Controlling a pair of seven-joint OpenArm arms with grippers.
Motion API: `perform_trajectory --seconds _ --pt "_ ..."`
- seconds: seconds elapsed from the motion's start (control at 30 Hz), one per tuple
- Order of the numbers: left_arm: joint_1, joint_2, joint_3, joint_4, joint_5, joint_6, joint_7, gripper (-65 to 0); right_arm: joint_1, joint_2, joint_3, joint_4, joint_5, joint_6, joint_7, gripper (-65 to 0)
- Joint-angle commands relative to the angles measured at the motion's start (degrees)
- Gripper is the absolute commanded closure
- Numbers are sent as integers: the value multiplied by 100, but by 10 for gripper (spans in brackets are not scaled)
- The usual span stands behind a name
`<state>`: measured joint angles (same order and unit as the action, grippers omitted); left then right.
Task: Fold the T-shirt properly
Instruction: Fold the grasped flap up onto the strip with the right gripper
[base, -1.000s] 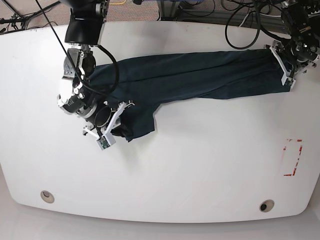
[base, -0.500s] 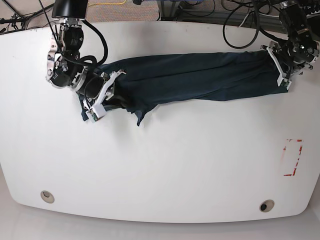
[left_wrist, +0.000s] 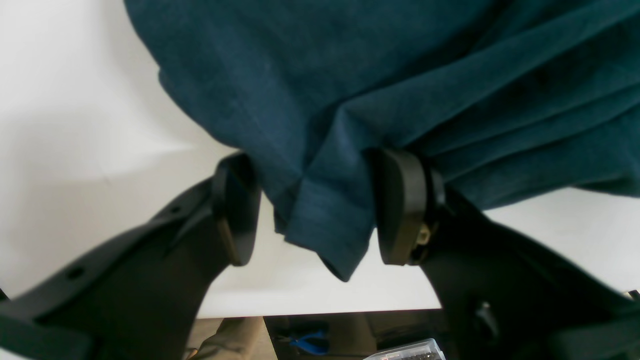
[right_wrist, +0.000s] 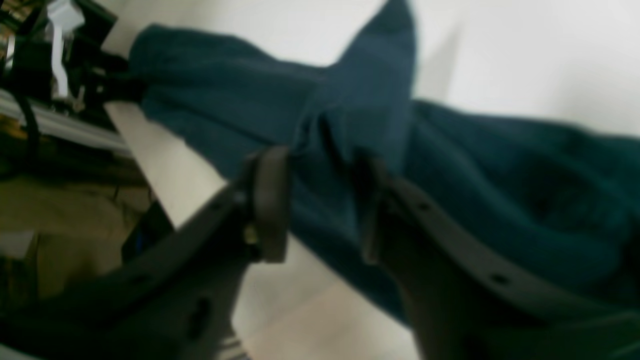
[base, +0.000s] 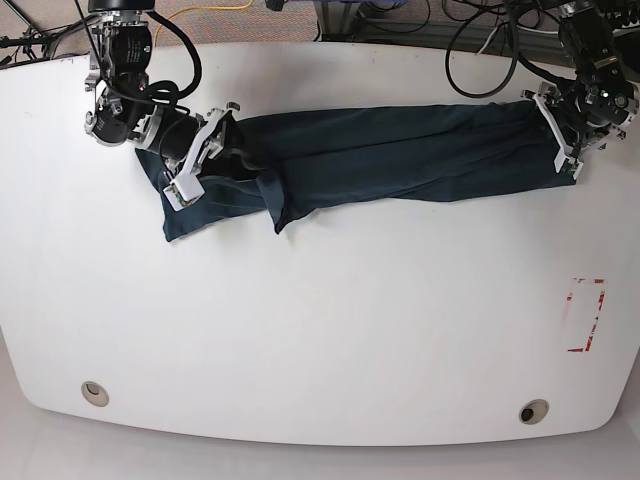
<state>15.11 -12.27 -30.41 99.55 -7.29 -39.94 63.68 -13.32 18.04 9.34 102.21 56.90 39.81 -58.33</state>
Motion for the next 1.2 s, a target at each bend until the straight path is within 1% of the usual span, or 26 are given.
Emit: perform_trajectory --seconds 0.0,0.07,0.13,0.2,0.27,0.43,0.47,0.53,0.6,0.67,0.8,0.97,1.07,1.17 --pt "-21 -78 -14 80 4 -6 -16 -326 62 213 37 104 116 19 -80 -377" --pt "-21 -78 -14 80 4 -6 -16 -326 62 284 37 104 116 19 -106 -442" --pt "-21 -78 -14 80 4 -6 -16 -326 71 336 72 113 125 19 -106 -484" --pt "-21 -78 -14 80 4 -6 -16 -326 79 415 125 113 134 19 -97 -495" --pt "-21 -69 -14 80 4 -6 -16 -326 106 433 345 113 134 19 -88 -495" --pt "-21 -69 -14 80 4 -6 -16 -326 352 222 811 51 63 19 -88 -493" --pt "-21 -61 -14 80 4 -6 -16 -326 413 169 855 16 -33 19 -88 -493" --pt "-21 -61 -14 80 4 -6 -16 -326 510 73 863 7 -297 19 -88 -484" --pt "-21 -61 -14 80 4 -6 -16 -326 607 -50 863 25 -587 19 -88 -458" --pt "-21 -61 -14 80 4 -6 -16 -326 765 -305 855 16 -1106 19 -88 -406" --pt "-30 -52 -14 80 4 -6 -16 -326 897 -604 732 25 -1923 19 -88 -347" --pt "-30 -52 -14 80 4 -6 -16 -326 941 -780 345 25 -2767 19 -80 -346" --pt "-30 -52 -14 80 4 -6 -16 -326 853 -789 134 25 -3040 19 8 -346" --pt "-30 -52 -14 80 4 -6 -16 -326 677 -780 -24 25 -3075 19 114 -346"
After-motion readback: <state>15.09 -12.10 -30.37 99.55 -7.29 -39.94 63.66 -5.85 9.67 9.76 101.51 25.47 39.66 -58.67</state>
